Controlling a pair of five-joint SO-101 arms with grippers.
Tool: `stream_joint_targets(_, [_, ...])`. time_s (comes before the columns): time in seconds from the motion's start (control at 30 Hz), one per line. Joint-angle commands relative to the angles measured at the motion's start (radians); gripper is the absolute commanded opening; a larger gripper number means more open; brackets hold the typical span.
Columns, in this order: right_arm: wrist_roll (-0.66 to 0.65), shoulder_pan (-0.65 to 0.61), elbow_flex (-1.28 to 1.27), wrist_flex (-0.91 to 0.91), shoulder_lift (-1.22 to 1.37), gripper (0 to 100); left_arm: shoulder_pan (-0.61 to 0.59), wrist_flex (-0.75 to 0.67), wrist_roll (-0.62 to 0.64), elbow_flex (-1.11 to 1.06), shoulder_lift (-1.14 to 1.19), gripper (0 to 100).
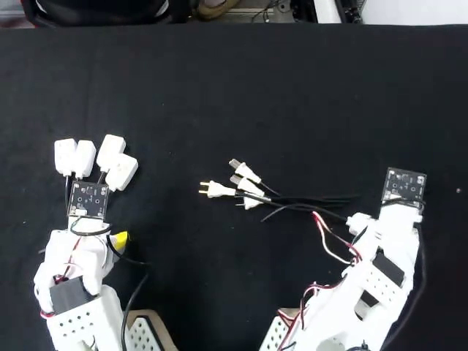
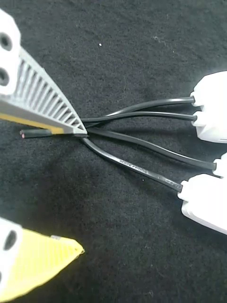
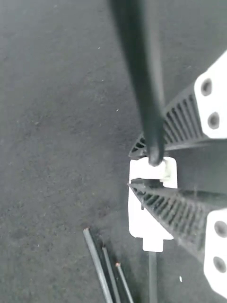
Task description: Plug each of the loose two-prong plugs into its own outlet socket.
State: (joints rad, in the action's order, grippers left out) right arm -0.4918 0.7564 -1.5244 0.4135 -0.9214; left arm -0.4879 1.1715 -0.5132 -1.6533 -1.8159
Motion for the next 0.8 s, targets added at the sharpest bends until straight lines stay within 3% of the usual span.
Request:
stream_joint_targets(0.0, [0.017, 0.068, -0.068, 0.014, 0.007, 1.1, 0.012, 0.032, -0.008, 0.008, -0.006, 33])
stream_joint_targets(0.33, [0.18, 0.074, 0.094, 0.173, 0.143, 1.1, 0.012, 0.034, -0.008, 0.008, -0.006, 33])
stream_joint_targets(0.5, [0.285, -0.005, 0.219, 0.192, 0.349, 1.1, 0.012, 0.034, -0.008, 0.008, -0.006, 33])
stream_joint_targets(0.67, [0.293, -0.005, 0.39, 0.215, 0.587, 1.1, 0.012, 0.034, -0.008, 0.008, -0.006, 33])
stream_joint_targets(0.77, [0.209, -0.005, 0.472, 0.247, 0.687, 1.1, 0.012, 0.034, -0.008, 0.008, -0.006, 33])
